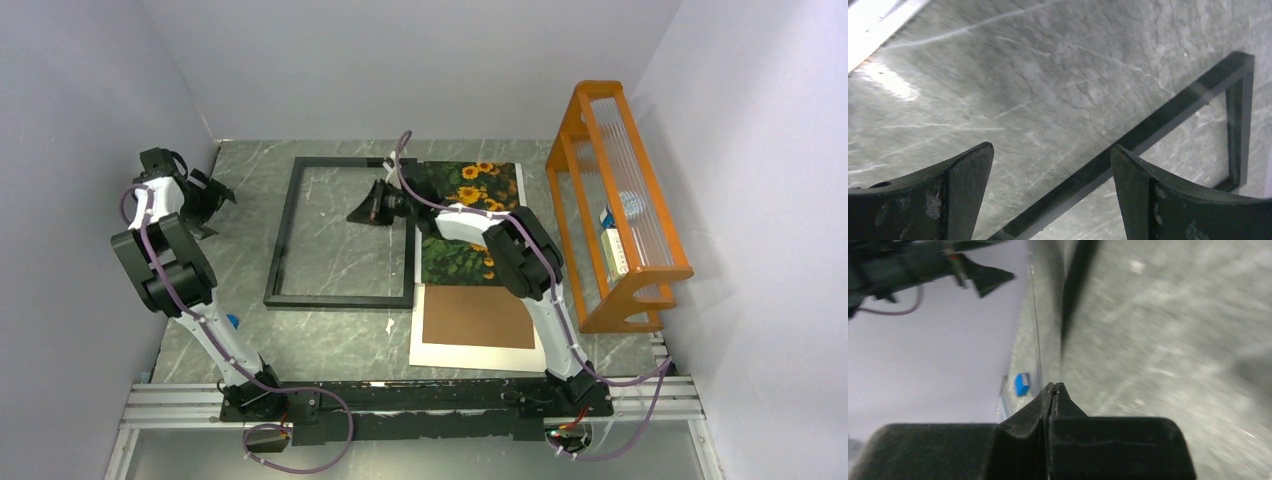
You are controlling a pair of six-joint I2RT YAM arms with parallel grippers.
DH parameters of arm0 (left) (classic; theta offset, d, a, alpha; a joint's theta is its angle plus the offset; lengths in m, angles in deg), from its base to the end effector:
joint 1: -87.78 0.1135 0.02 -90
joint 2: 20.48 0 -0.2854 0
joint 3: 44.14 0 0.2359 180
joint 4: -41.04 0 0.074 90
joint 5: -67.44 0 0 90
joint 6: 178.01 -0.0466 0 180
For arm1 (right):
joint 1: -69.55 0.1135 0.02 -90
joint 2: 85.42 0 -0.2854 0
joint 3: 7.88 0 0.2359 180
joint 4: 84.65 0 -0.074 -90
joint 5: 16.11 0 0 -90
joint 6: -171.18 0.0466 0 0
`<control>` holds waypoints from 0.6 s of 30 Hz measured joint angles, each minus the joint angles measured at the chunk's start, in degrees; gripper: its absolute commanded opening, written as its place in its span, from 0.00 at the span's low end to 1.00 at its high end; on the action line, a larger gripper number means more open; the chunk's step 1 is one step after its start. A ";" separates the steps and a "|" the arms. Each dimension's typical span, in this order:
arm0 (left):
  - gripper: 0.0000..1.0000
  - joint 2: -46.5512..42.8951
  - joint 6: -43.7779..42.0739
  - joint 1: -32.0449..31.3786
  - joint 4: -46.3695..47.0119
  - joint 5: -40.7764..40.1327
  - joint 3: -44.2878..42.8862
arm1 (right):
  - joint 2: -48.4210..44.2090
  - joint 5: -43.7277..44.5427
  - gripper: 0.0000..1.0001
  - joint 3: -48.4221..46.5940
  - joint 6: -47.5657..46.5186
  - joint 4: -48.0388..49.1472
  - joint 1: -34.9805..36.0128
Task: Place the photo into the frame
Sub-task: Place the photo frame item in the photo frame.
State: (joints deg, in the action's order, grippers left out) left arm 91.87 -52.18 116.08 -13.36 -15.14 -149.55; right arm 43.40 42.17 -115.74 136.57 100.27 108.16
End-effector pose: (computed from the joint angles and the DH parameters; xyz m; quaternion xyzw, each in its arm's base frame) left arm 0.3730 0.1940 0.2435 -0.4997 0.8279 -0.0788 0.2423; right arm 0.3976 0.3489 0.2201 -0.0505 0.7842 0.5721 0.2350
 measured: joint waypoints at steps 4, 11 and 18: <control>0.90 0.92 -0.11 0.04 3.30 5.79 2.29 | 2.58 1.25 0.00 4.63 1.79 -0.24 -1.62; 0.85 4.15 -0.96 0.13 11.02 17.81 7.13 | 2.64 2.84 0.00 9.53 4.20 2.86 -3.21; 0.81 7.54 -4.68 -2.60 14.38 25.42 6.54 | 2.43 3.41 0.00 12.90 4.22 3.85 -3.63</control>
State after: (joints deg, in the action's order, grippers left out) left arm 99.41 -56.86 113.47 1.02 10.28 -143.02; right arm 45.82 45.58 -102.84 140.79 104.12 104.53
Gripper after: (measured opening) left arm 0.837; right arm 0.009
